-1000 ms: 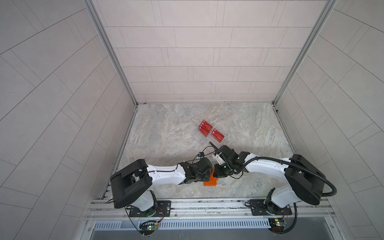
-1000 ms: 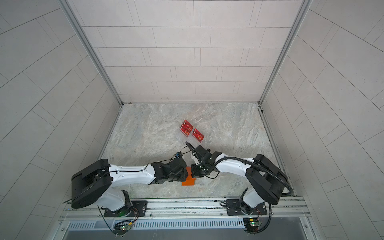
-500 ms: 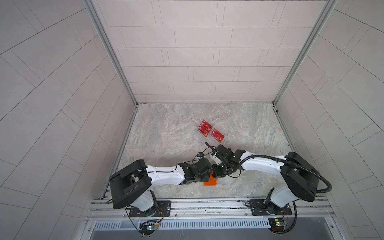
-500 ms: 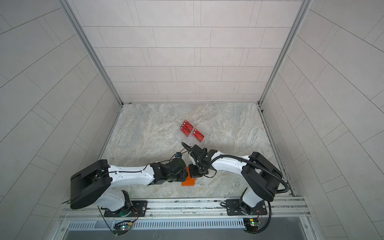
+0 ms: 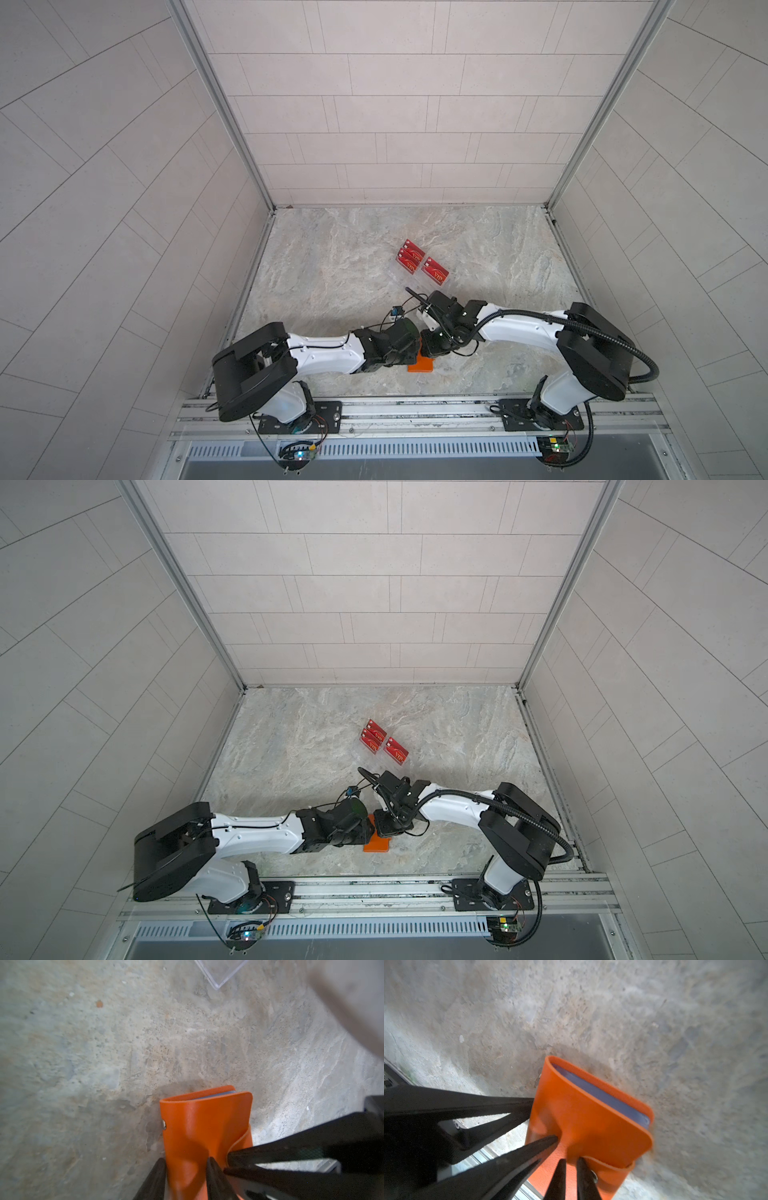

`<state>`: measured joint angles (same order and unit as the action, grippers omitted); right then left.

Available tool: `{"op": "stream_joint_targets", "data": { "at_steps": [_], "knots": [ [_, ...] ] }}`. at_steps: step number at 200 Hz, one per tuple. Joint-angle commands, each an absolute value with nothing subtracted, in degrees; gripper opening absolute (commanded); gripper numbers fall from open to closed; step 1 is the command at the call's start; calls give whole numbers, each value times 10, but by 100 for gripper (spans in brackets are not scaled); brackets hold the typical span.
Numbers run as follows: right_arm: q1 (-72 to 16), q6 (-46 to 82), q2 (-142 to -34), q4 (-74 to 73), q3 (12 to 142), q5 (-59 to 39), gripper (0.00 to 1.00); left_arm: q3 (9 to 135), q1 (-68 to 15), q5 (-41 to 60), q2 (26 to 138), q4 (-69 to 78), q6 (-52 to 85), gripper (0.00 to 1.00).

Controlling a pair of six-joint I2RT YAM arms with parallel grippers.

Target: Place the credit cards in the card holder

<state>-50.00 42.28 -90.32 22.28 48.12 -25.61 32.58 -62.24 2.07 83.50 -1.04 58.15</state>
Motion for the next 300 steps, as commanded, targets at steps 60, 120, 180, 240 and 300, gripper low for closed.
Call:
{"op": "stream_joint_targets", "data": {
  "at_steps": [60, 120, 180, 240, 300],
  "knots": [
    [-474, 411, -809, 279, 499, -202, 31, 287, -627, 41, 810, -81, 637, 39],
    [-433, 363, -729, 344, 536, -35, 66, 345, -584, -9, 688, -186, 592, 54],
    [-354, 243, -662, 338, 599, 197, 99, 414, -421, -129, 549, -278, 411, 100],
    [-214, 59, -550, -8, 377, 222, 100, 292, -314, -293, 441, -20, 155, 100],
    [-130, 69, -552, -111, 291, 208, 99, 141, -189, -331, 407, 144, 50, 100]
  ]
}}
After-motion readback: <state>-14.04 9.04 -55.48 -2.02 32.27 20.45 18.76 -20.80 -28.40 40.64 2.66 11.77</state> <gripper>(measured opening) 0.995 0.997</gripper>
